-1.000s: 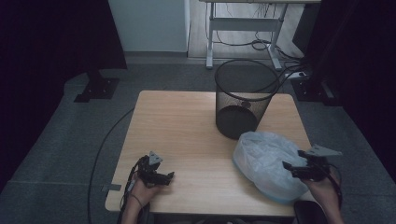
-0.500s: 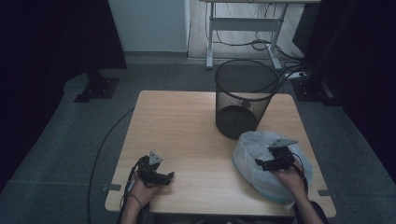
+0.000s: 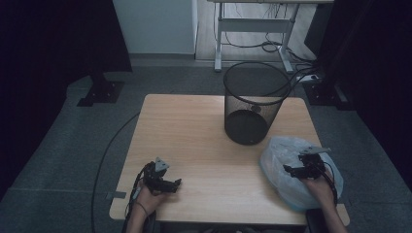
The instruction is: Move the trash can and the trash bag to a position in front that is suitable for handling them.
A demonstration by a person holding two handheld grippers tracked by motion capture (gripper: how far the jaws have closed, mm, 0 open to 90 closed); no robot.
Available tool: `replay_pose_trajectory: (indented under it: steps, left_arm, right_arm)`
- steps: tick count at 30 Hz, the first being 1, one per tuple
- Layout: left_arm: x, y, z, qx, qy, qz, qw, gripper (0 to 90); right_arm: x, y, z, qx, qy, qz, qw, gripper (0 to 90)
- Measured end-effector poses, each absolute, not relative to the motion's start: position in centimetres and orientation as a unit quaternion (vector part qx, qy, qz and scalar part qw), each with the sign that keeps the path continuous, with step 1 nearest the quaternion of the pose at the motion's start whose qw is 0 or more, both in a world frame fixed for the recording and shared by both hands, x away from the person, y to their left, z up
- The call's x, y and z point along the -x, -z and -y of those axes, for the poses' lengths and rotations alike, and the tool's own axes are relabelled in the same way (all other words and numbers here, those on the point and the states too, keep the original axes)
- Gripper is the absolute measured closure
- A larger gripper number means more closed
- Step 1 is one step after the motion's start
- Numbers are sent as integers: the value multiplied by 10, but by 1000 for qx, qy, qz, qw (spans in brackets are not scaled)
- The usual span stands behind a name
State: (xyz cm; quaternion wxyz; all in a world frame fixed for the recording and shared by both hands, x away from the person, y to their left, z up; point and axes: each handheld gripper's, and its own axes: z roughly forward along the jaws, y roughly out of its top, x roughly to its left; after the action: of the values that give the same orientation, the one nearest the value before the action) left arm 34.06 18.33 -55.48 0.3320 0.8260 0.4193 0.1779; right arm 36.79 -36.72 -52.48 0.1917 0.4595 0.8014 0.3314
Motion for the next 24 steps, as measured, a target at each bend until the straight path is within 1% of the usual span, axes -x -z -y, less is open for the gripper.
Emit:
replay_pose_trajectory:
  steps: [2,10,11,12,13,14,17,20,24]
  left_arm:
    - [-341,555,-183,-826,-178,-419,332,1]
    - [-344,553,-182,-832,-173,-414,326,0]
    - [-346,552,-180,-833,-173,-415,322,0]
    - [-348,551,-178,-833,-175,-415,322,0]
    - [-350,549,-176,-832,-175,-412,326,0]
    - [-353,547,-174,-832,-174,-410,331,0]
    - [-367,535,-164,-828,-178,-403,346,0]
    - [-386,519,-152,-821,-174,-393,375,0]
    - [-411,498,-129,-823,-181,-366,395,0]
  right_arm:
    - [-367,522,367,-459,-338,-798,193,139]
    - [-361,492,362,-445,-365,-791,206,132]
    - [-361,486,362,-444,-373,-789,201,121]
    - [-361,484,361,-445,-376,-788,199,81]
    - [-361,481,360,-446,-380,-786,198,17]
    - [-363,478,359,-446,-381,-785,198,0]
    - [-370,470,353,-434,-385,-789,201,0]
    - [-380,461,348,-426,-406,-784,198,0]
    - [-399,450,337,-412,-424,-783,193,0]
